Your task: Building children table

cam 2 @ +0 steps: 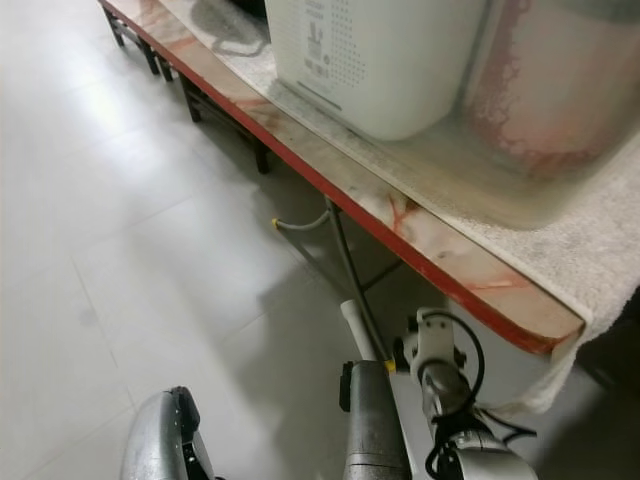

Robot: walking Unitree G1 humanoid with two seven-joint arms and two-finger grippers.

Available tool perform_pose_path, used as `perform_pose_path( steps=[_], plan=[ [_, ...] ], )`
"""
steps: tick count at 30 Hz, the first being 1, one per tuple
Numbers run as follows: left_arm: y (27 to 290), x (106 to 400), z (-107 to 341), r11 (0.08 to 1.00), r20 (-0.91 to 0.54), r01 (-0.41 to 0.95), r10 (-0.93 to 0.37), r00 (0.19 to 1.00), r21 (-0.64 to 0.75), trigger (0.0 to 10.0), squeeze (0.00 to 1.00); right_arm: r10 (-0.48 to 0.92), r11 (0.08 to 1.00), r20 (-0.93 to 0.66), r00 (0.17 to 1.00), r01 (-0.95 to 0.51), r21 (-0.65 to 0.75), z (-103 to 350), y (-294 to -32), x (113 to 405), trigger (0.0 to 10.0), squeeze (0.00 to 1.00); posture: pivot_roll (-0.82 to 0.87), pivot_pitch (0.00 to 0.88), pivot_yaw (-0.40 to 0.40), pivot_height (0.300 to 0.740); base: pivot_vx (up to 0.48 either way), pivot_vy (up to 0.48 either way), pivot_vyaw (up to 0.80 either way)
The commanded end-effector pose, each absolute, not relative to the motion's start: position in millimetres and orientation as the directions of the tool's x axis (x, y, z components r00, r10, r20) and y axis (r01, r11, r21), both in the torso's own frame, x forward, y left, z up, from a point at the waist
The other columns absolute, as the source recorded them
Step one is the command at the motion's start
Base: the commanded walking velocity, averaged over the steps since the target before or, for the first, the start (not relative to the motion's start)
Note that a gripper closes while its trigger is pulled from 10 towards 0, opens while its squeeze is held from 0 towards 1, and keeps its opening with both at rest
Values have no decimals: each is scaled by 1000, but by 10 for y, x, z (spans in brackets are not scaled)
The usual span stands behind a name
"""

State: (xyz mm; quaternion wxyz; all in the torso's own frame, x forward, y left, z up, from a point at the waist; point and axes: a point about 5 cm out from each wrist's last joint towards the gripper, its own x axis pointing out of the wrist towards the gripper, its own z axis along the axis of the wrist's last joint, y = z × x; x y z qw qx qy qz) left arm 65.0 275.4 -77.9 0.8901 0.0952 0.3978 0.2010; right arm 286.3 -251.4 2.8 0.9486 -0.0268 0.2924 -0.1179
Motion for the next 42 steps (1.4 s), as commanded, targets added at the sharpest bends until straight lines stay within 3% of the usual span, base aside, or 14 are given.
perform_pose_path(
  steps=[1, 27, 31, 33, 42],
  plan=[
    [2773, 538, -799, 896, -685, -282, 444, 578, 343, 10000, 0, -244, 969, -576, 780, 218, -115, -42, -2519, 2790, 10000, 0, 13, 214, 14, 466, 0, 0, 0],
    [2752, 539, -817, 894, -684, -289, 447, 576, 342, 10000, 0, -201, 979, -565, 800, 188, -83, -7, -2427, 2862, 10000, 0, 17, 217, 0, 381, 0, 0, 0],
    [2755, 535, -819, 893, -684, -291, 449, 574, 343, 10000, 0, -157, 986, -608, 778, 153, -60, -65, -2369, 2831, 10000, 0, 17, 217, 0, 366, 0, 0, 0],
    [2759, 535, -817, 893, -683, -292, 451, 575, 343, 10000, 0, -73, 997, -685, 725, 46, -57, -179, -2283, 2740, 10000, 0, 18, 218, -4, 351, 0, 0, 0],
    [2771, 521, -813, 892, -682, -294, 453, 574, 345, 10000, 0, -60, 996, -731, 679, -10, -92, -266, -2292, 2635, 10000, 0, 18, 218, -4, 331, 0, 0, 0]
  ],
)
